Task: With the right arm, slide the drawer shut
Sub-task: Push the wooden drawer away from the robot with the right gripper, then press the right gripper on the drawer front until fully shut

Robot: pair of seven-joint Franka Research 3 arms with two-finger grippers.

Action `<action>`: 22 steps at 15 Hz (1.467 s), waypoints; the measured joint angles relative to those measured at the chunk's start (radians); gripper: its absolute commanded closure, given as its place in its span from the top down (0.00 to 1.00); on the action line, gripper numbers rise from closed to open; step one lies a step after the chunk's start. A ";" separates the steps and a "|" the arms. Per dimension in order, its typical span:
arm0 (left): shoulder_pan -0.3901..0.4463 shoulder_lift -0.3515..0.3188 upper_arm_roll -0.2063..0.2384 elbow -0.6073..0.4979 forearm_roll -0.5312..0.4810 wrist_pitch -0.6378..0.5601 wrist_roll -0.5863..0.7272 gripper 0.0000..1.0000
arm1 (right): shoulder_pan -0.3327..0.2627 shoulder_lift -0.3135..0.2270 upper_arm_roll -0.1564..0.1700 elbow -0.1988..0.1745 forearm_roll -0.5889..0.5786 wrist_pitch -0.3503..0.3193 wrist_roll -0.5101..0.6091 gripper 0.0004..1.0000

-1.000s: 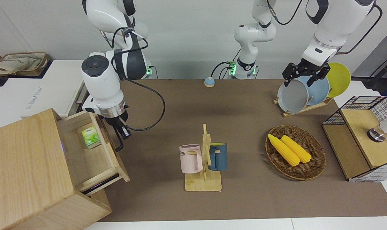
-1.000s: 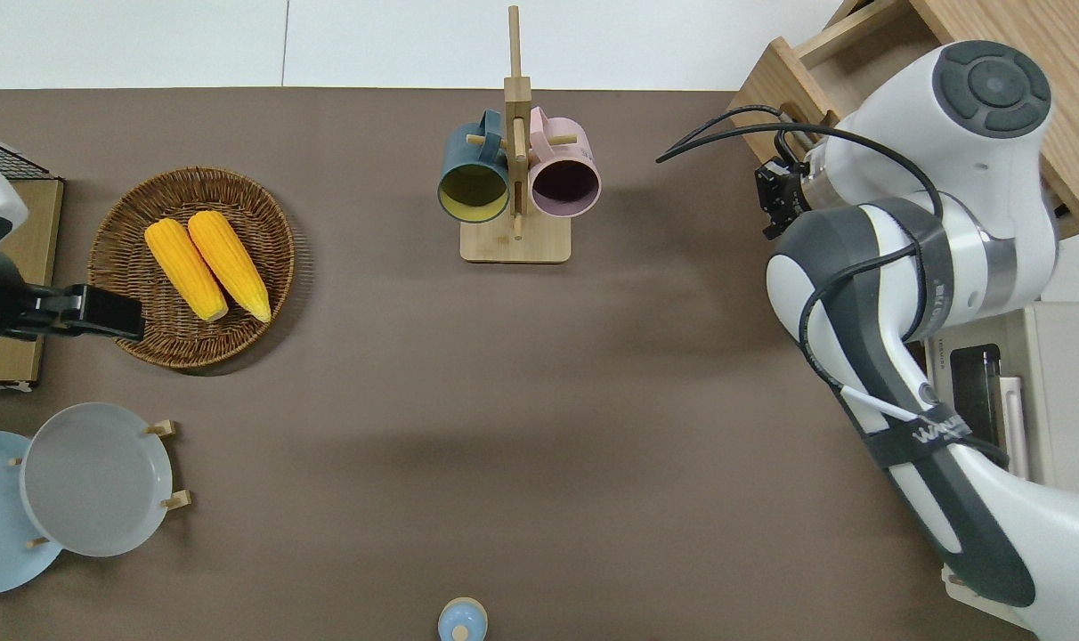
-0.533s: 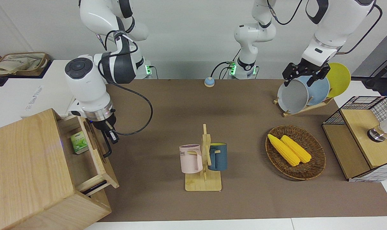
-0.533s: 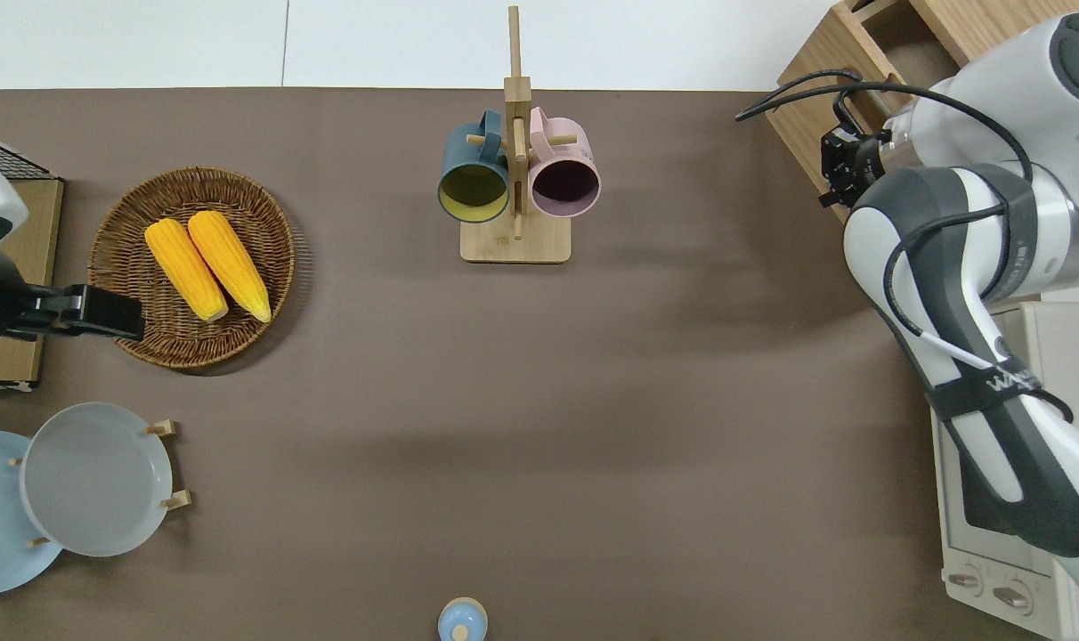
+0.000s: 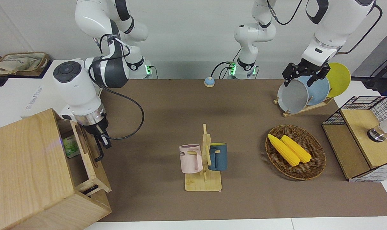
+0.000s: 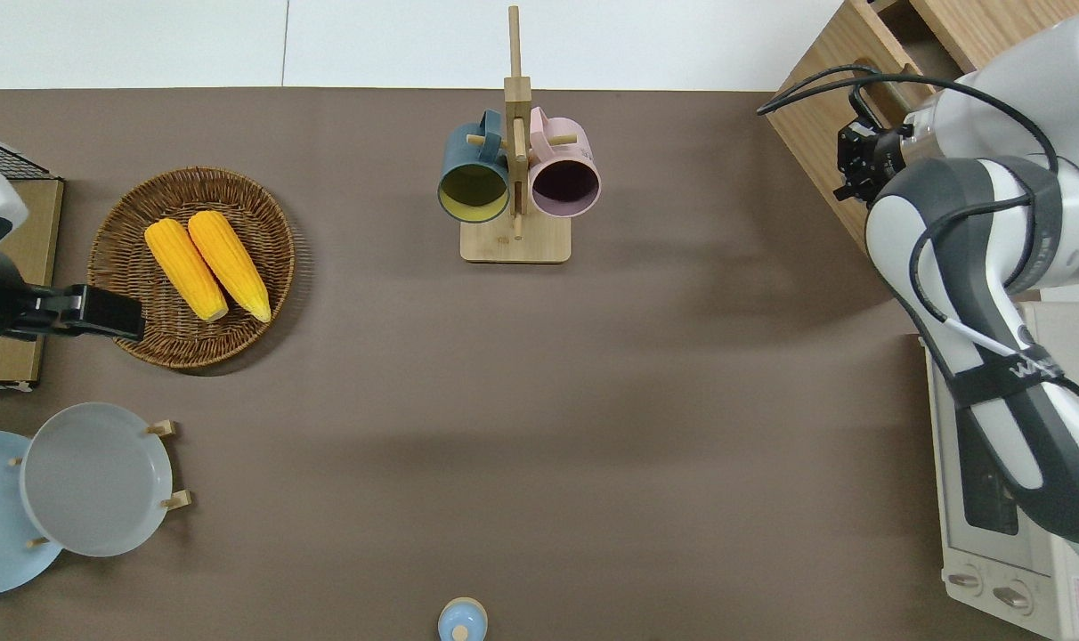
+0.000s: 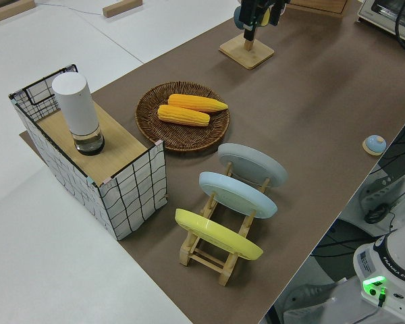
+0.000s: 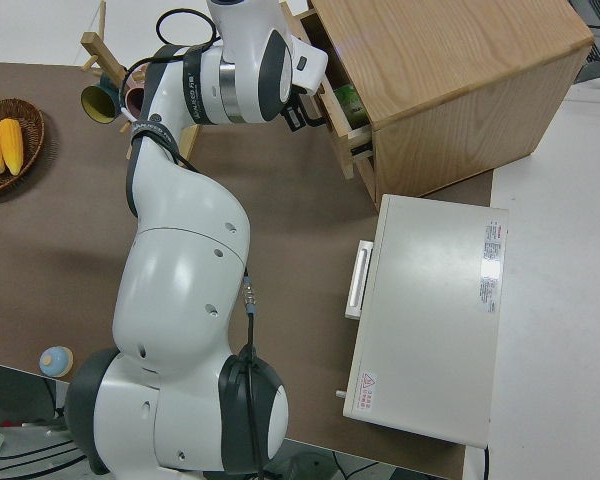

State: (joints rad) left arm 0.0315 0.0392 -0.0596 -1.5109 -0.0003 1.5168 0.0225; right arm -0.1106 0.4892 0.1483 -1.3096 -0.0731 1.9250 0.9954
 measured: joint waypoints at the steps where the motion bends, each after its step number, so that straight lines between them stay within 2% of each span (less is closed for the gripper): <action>1: 0.000 0.000 0.000 0.000 0.000 0.000 0.000 0.99 | -0.007 0.003 0.001 0.006 0.000 0.000 -0.009 0.00; 9: 0.000 0.000 0.000 0.000 0.000 0.000 0.000 0.99 | -0.041 0.026 0.015 0.036 0.000 0.001 -0.051 0.00; 12: 0.000 0.000 0.000 0.000 0.000 0.000 0.000 0.99 | -0.044 0.028 0.018 0.039 0.000 0.001 -0.061 0.00; 18: 0.000 0.000 0.000 0.000 0.000 0.000 0.000 0.99 | -0.076 0.033 0.055 0.039 0.001 0.000 -0.079 0.00; 22: 0.000 0.000 0.000 0.000 0.000 0.000 0.000 0.99 | -0.079 0.034 0.058 0.039 0.001 0.000 -0.081 0.00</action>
State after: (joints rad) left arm 0.0315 0.0392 -0.0596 -1.5109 -0.0003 1.5168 0.0225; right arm -0.1895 0.5236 0.2061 -1.2707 -0.0719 1.9252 0.9145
